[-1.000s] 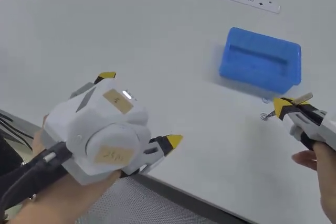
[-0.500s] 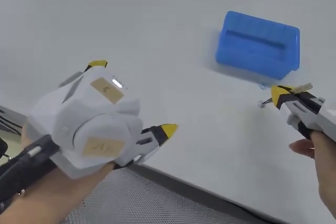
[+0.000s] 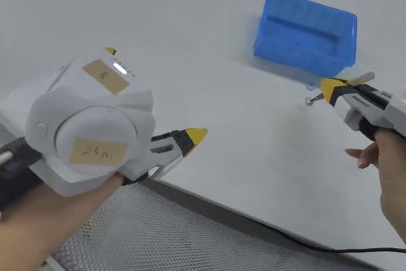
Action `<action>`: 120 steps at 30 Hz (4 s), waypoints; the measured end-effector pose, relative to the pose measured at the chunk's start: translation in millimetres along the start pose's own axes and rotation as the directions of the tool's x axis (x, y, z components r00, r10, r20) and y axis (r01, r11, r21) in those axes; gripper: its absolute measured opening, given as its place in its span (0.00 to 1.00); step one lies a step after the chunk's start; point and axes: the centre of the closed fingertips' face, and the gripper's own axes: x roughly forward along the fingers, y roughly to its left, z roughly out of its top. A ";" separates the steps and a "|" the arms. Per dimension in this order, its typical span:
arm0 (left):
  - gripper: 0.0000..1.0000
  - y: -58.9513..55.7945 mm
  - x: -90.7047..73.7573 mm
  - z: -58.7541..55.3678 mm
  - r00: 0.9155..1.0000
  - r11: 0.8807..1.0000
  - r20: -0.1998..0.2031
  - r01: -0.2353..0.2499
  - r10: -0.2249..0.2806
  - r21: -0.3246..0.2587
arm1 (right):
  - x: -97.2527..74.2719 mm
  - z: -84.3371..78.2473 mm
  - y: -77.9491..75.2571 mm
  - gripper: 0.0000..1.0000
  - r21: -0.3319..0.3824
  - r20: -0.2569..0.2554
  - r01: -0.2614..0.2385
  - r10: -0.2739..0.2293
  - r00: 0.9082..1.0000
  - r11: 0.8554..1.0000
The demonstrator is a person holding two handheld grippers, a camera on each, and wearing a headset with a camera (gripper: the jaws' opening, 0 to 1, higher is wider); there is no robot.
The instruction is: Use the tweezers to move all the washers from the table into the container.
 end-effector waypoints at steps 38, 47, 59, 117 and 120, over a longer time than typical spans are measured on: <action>0.93 6.8 0.0 0.3 1.000 1.000 0.020 -0.016 0.017 -0.022 | 98.2 33.1 -29.4 0.03 -0.094 -0.052 0.034 -0.040 0.998 0.995; 0.92 7.9 -2.3 2.1 1.000 1.000 0.023 -0.017 0.018 -0.022 | 81.1 49.0 -27.4 0.04 -0.092 -0.025 0.018 -0.020 0.999 0.996; 0.92 10.4 -1.0 -1.4 1.000 1.000 0.002 -0.025 0.025 -0.016 | 13.2 80.7 7.5 0.03 -0.080 0.119 -0.060 0.069 0.990 0.995; 0.91 22.5 -19.1 40.0 0.995 0.990 0.089 -0.021 0.033 -0.137 | 36.9 -4.6 -22.8 0.04 0.015 -0.087 0.100 -0.099 0.991 0.995; 0.91 23.0 -19.4 39.2 0.996 0.991 0.086 -0.022 0.034 -0.132 | 37.2 -4.3 -23.8 0.04 0.010 -0.087 0.100 -0.099 0.991 0.995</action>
